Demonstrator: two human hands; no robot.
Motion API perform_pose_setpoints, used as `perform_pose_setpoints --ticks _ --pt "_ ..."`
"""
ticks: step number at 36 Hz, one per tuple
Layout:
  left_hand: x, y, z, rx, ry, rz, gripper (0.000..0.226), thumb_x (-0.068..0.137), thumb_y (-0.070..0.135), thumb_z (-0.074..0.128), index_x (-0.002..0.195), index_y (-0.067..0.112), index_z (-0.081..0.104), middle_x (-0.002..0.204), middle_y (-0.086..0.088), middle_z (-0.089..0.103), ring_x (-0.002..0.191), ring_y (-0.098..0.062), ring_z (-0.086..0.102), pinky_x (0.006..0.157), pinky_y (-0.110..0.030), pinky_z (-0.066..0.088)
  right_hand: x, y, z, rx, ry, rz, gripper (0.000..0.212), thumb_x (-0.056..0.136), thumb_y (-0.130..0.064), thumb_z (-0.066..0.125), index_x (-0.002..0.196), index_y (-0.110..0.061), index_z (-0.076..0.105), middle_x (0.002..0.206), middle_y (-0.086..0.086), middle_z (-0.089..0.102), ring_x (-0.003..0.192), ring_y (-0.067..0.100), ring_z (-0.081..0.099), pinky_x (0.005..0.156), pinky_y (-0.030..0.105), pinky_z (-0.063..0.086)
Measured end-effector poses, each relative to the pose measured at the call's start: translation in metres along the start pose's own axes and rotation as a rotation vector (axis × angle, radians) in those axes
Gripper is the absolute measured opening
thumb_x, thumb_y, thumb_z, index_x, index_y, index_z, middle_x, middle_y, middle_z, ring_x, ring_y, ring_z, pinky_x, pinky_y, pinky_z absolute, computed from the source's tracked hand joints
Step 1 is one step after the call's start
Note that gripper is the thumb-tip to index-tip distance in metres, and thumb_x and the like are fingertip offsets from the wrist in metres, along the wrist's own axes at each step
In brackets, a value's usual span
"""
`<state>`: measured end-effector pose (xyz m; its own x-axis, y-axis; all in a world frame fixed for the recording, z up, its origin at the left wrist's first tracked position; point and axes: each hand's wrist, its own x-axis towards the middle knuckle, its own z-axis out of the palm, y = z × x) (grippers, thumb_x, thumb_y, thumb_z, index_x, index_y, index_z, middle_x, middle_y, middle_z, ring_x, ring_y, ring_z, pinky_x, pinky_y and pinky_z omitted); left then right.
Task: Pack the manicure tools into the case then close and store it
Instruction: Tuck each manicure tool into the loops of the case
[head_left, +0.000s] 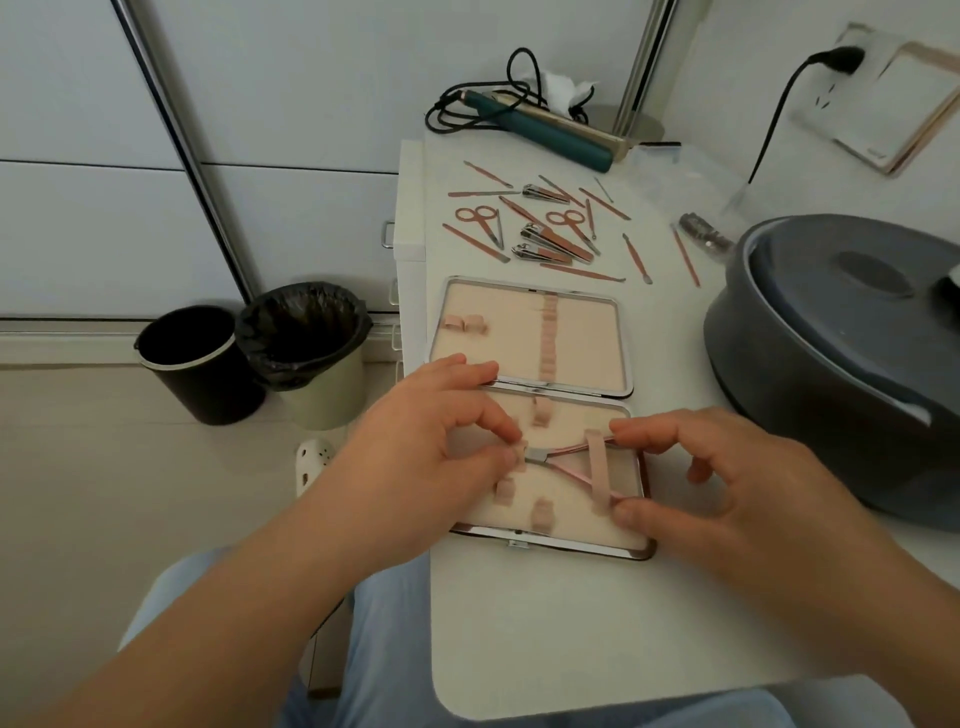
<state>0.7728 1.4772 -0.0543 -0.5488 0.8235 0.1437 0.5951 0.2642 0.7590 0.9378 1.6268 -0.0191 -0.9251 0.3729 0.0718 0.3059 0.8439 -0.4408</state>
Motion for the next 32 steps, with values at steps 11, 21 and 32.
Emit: perform_pose_setpoints --ticks 11,21,32 --pt "-0.002 0.002 0.001 -0.008 0.022 -0.002 0.009 0.075 0.033 0.068 0.074 0.042 0.068 0.114 0.044 0.034 0.111 0.034 0.01 0.086 0.012 0.003 0.006 0.01 -0.007 -0.031 -0.098 0.003 0.048 0.054 -0.071 0.051 0.099 -0.071 0.036 0.099 -0.047 0.041 0.099 -0.025 0.035 0.069 -0.006 0.035" --pt "-0.002 0.005 0.003 -0.022 0.069 -0.002 0.017 0.073 0.031 0.07 0.069 0.048 0.067 0.112 0.044 0.036 0.115 0.031 0.013 0.086 0.011 0.004 0.008 0.011 -0.004 -0.117 -0.07 -0.097 0.034 0.062 -0.067 0.051 0.093 -0.061 0.04 0.091 -0.041 0.039 0.101 -0.028 0.027 0.076 -0.009 0.025" --pt "-0.005 0.006 0.008 0.033 0.095 -0.003 0.011 0.075 0.035 0.067 0.073 0.046 0.067 0.112 0.045 0.03 0.112 0.031 0.011 0.084 0.012 -0.001 0.011 0.008 -0.001 -0.06 -0.029 -0.136 0.027 0.07 -0.053 0.054 0.096 -0.051 0.049 0.108 -0.039 0.041 0.105 -0.013 0.038 0.08 0.0 0.031"
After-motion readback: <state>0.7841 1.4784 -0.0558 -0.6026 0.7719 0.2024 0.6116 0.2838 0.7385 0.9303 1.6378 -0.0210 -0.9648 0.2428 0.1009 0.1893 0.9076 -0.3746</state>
